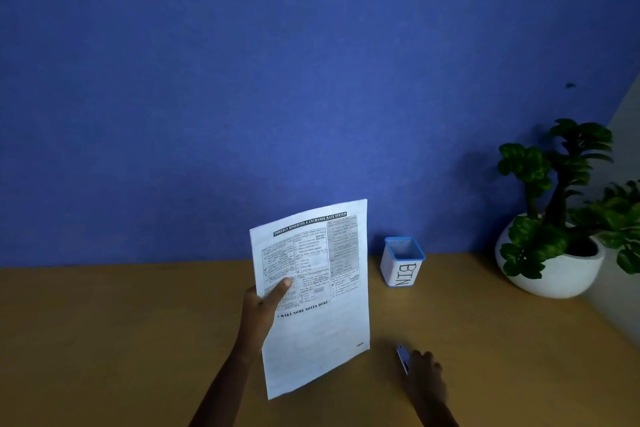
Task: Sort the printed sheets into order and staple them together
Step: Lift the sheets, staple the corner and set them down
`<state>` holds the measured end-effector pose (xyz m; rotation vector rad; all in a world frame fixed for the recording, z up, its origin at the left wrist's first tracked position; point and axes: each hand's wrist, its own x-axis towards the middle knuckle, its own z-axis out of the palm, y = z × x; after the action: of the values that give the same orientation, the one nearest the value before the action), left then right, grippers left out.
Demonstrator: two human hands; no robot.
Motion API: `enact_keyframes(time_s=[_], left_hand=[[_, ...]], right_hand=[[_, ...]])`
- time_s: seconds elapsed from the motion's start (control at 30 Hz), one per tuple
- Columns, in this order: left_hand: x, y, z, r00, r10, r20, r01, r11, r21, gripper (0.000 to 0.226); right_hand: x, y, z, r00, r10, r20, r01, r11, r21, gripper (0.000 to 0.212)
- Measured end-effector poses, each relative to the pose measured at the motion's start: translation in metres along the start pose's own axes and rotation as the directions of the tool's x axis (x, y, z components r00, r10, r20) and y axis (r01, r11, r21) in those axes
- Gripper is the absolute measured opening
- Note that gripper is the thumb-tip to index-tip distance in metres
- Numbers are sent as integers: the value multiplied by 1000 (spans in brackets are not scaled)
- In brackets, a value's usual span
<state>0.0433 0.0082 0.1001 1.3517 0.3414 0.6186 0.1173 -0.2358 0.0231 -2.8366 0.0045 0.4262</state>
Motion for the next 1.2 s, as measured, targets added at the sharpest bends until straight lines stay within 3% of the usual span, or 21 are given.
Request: enact_keyframes(time_s=[0.1, 0.17, 0.2, 0.23, 0.27, 0.33, 0.37, 0.43, 0.53, 0.63, 0.73, 0.83, 0.97, 1.2], left_hand=[[1, 1, -1, 1000, -3, -9, 3, 1000, -16, 26], [1, 3, -2, 1000, -4, -15, 4, 1000, -26, 24], [1, 3, -2, 1000, -5, -19, 5, 1000, -31, 24], [1, 4, -2, 1000, -5, -23, 5, 999, -35, 24], [1, 4, -2, 1000, -4, -24, 3, 999, -39, 24], [1, 6, -1, 1000, 3, -19, -4, 999, -42, 25], [1, 6, 0, 1000, 7, -17, -7, 999, -42, 25], [1, 7, 2, 1000, 12, -12, -13, 999, -38, 25], [1, 8, 6, 1000, 15, -2, -15, 999, -31, 25], [-1, 10, 7, 1000, 12, 11, -12, 1000, -23, 26], [-1, 12, 8, 999, 14, 29, -13, 1000, -12, 26], [0, 15, 9, 999, 10, 32, -10, 1000, -11, 27], [3, 18, 11, 1000, -4, 27, 4, 1000, -14, 28], [8, 25, 12, 998, -16, 63, 16, 1000, -5, 23]], right_hand=[[0, 0, -2, 999, 33, 40, -36, 996, 75, 36], [-1, -1, -12, 986, 93, 141, -135, 934, 332, 33], [-1, 0, -16, 975, 86, 203, -183, 832, 524, 33], [-3, 0, -19, 957, 75, 281, -264, 632, 729, 37], [-3, -2, -20, 927, 42, 372, -360, 367, 857, 42], [-6, -10, -25, 880, -111, 461, -469, -68, 880, 39], [-8, -16, -30, 866, -185, 465, -496, -194, 846, 34], [-11, -29, -39, 852, -262, 453, -520, -320, 792, 22], [-17, -52, -55, 839, -359, 409, -536, -414, 735, 10], [-25, -74, -69, 826, -461, 325, -545, -506, 668, 15], [-33, -88, -80, 810, -523, 263, -535, -479, 696, 8], [-34, -95, -90, 808, -550, 212, -490, -427, 760, 28], [-44, -105, -107, 770, -624, 137, -457, -388, 801, 31], [-63, -125, -135, 740, -662, -118, -260, -443, 858, 24]])
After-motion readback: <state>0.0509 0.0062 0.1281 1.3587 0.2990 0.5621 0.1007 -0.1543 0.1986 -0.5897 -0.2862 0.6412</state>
